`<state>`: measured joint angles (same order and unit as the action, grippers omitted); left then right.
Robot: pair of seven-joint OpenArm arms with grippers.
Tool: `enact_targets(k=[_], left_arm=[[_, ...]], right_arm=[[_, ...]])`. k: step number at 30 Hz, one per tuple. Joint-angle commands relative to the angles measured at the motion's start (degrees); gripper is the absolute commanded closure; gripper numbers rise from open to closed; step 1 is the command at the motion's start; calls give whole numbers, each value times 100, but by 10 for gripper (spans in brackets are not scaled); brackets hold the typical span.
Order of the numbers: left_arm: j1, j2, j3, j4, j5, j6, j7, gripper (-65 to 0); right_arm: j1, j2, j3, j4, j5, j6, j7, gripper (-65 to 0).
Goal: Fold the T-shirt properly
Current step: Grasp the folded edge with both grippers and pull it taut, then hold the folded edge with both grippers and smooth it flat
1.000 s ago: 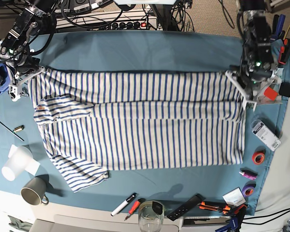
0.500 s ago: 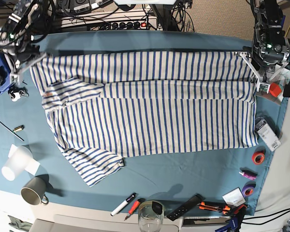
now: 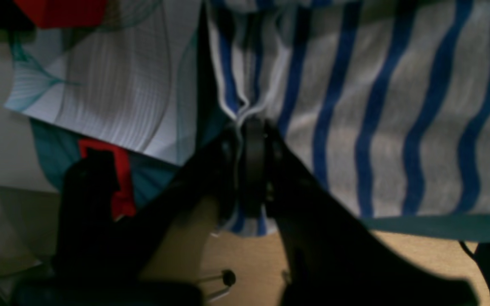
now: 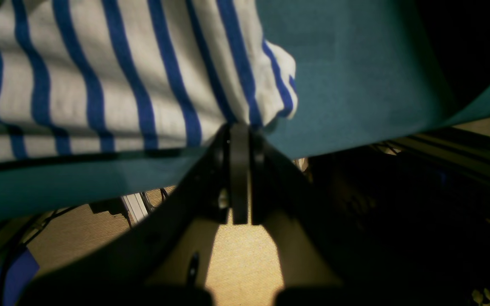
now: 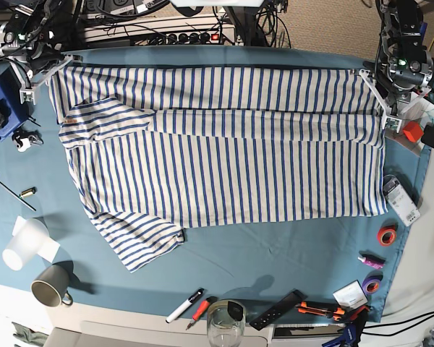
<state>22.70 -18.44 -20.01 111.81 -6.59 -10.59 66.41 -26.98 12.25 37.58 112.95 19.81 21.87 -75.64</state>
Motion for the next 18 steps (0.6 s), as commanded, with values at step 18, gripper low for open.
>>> enact_targets(k=[18], left_arm=[[44,-76,-55,61,321,39,68,0]], right_arm=[[-13,94,42,105,-76,-42,76,0]])
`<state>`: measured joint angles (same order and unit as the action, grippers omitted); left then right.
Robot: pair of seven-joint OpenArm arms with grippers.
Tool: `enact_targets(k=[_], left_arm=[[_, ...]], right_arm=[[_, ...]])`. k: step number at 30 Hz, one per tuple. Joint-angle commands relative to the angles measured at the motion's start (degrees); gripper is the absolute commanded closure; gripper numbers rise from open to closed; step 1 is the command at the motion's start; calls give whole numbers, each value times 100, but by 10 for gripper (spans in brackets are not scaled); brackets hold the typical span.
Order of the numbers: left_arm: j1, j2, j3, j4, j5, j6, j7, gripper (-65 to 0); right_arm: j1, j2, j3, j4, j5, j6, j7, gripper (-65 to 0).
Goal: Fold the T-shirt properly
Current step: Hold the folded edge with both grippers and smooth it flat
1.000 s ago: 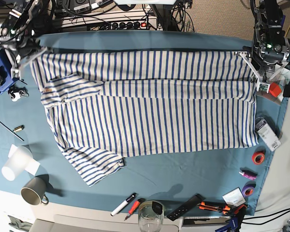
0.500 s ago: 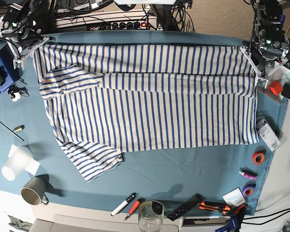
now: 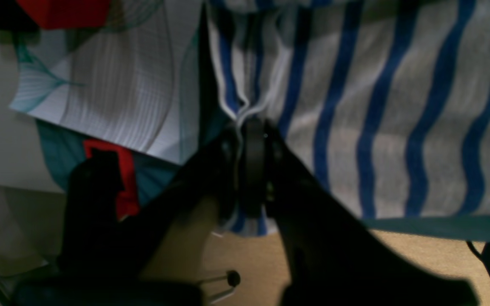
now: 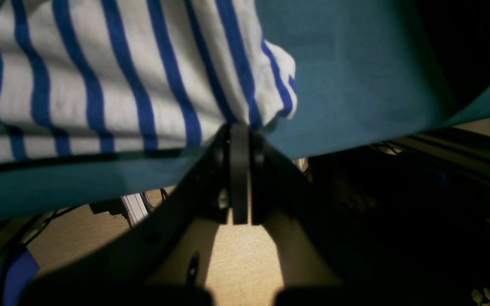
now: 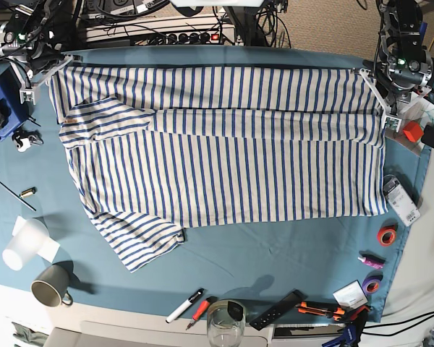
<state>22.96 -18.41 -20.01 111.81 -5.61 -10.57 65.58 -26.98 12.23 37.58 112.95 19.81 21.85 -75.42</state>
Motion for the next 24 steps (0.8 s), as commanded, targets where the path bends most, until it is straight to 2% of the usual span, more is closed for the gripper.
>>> enact_targets(k=[1,3,7,9,12,16,22,24], left_arm=[[17,-79,-55,61,271,39,116,0],[2,-79,-55,61,426,37,52,0],[-13,-79,-55,61,605,39,37,-207],[-11,-79,-55,61,605,42,42,-256],[-13,-79,-55,61,605,42,37,-262],[-13,-81,-55,63,612,39,39,-262],[-79,-79,-55,439,1005,44,42,-262],[-109,-79,-52,715,1141,164,39,-262]], right_arm=[[-11,96,42,105,-79,-37,57,0],[17,96,42,105,-79,-37,31,0],[17,96,42,105,-76,-35,26,0],[17,96,42,105,-76,-24,-9,0],[17,96,42,105,-76,-22,-50,0],[17,96,42,105,-76,-22,-13,-104],[173,111,42,133,-103,-24,37,-106],[278,111,42,234,-101,-24,42,-106]])
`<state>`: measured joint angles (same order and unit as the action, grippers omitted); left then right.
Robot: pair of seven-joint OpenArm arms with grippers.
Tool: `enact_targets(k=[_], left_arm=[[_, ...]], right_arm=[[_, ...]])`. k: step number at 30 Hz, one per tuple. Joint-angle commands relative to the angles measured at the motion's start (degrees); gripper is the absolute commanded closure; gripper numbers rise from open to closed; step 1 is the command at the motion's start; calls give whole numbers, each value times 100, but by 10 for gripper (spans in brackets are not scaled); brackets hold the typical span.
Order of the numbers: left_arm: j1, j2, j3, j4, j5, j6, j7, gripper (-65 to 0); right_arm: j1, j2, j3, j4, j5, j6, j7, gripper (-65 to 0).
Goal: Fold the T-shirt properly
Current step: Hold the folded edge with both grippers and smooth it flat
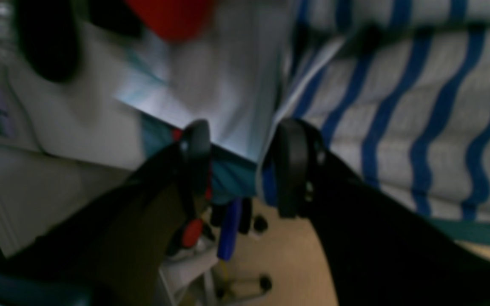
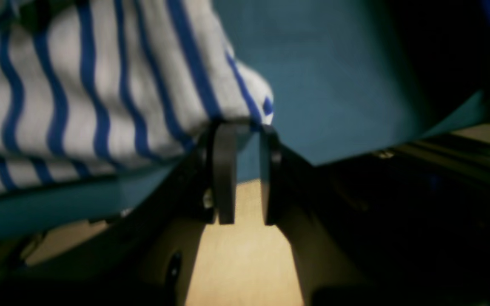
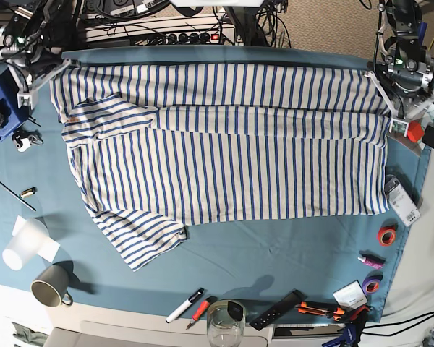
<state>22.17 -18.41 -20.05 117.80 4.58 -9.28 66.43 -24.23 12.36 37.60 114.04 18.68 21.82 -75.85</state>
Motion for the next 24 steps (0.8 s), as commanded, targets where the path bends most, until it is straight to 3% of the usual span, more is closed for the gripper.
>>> enact_targets(k=[1,5,8,16,22,24], left_arm=[[-48,-79,-50,264,155,188,-87,-262],[-63,-79,-48,699,162,590,-533,-262],[-105,-79,-48,730,101,564,-542,-262],[345,-79,-48,730,186,562,219,-262],[697,-79,-48,730,72,557,153,-263],[723,-76,-48,730,76,420,-24,-280]], right_arm=[[68,98,39,208,15,-22,85,-106],[361,96,39,592,13,-22,177,-106],[437,96,37,706,17,-22,402,-106],[391,81,37,704,-7,-22,369,-106],[391,79,37,704,-4,-22,413,-106],[391,79,37,704,-4,-20,411,-106]])
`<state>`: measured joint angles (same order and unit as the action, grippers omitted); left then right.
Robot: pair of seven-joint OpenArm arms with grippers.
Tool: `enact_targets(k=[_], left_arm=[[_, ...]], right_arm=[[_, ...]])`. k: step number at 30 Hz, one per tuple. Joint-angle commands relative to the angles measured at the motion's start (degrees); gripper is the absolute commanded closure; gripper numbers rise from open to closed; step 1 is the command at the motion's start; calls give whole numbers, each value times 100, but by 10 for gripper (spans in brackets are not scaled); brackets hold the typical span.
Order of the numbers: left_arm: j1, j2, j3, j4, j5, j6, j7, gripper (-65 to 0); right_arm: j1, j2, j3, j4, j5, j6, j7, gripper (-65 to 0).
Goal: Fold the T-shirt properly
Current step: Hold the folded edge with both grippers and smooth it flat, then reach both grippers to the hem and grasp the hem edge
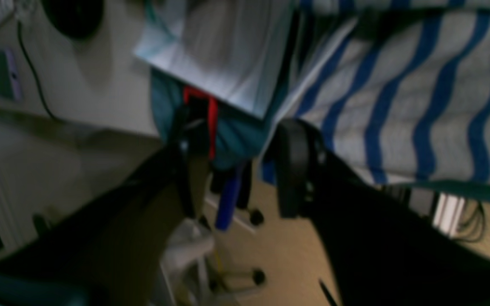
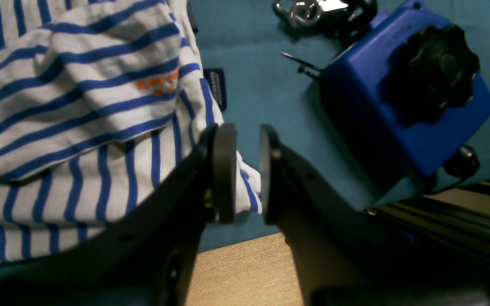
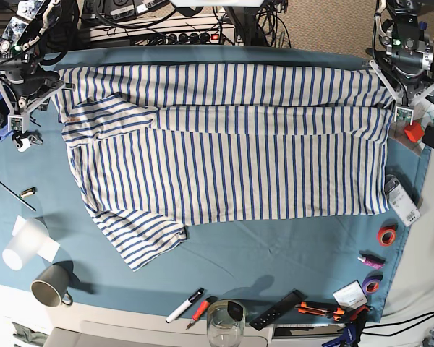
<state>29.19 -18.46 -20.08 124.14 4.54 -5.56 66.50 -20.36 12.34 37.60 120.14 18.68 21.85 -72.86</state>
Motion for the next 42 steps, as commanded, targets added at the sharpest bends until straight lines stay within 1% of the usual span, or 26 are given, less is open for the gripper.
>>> enact_targets(k=[1,4,6,11,14,16,18,20,21,23,25,27,29,30,32,35,37,40,42], left_arm=[[35,-61,-46,96,81,-50,-144,-305],[35,-44,-46,96,81,-72,-420,-392],[35,-44,-46,96,83,-70,-463,-419],[33,-44,-46,96,98,-63,-433,-421],[35,-44,-46,96,435,0,-142,-421],[35,-46,-46,98,721,151,-4,-421],[28,-46,-46,98,876,361,-114,-421],[-22,-48,-46,105,898,527,-269,-421],[-74,-46,-46,111,894,579,-262,-421],[-170,-46,-46,146,841,577,-120,-421],[-186,-44,-46,151,555,568,-61,-421],[-142,-44,-46,151,7,546,70,-421],[-109,-44,-46,151,-442,404,96,-421],[-114,-44,-46,151,-579,402,31,-421],[-166,-46,-46,151,-745,404,-323,-421],[-372,-46,-35,151,-1088,391,-1036,-420],[-595,-44,-35,149,-1353,247,-1416,-418],[-951,-44,-31,133,-1729,219,-1910,-369],[-1224,-44,-31,94,-1888,11,-1961,-318]], right_arm=[[4,81,37,94,-7,-22,107,-106],[4,81,37,94,-7,-22,105,-106],[4,81,37,94,-7,-22,96,-106],[4,81,37,94,-7,-22,98,-106],[4,81,37,94,-7,-22,96,-106],[4,83,37,94,-7,-24,109,-106],[7,81,37,94,-7,-24,122,-106],[9,81,37,94,-4,-26,157,-106],[9,81,37,94,-4,-24,175,-106],[7,81,37,94,-7,-24,175,-106],[7,81,37,94,-4,-24,177,-106],[9,81,37,94,-4,-24,195,-106],[13,81,37,94,-4,-24,212,-106],[22,81,37,94,-7,-24,219,-106],[22,81,37,94,-4,-24,289,-106],[39,81,37,94,-4,-26,380,-106],[52,81,37,94,-2,-26,439,-106],[85,81,33,94,-2,-74,706,-106],[179,81,33,92,-2,-140,857,-106]])
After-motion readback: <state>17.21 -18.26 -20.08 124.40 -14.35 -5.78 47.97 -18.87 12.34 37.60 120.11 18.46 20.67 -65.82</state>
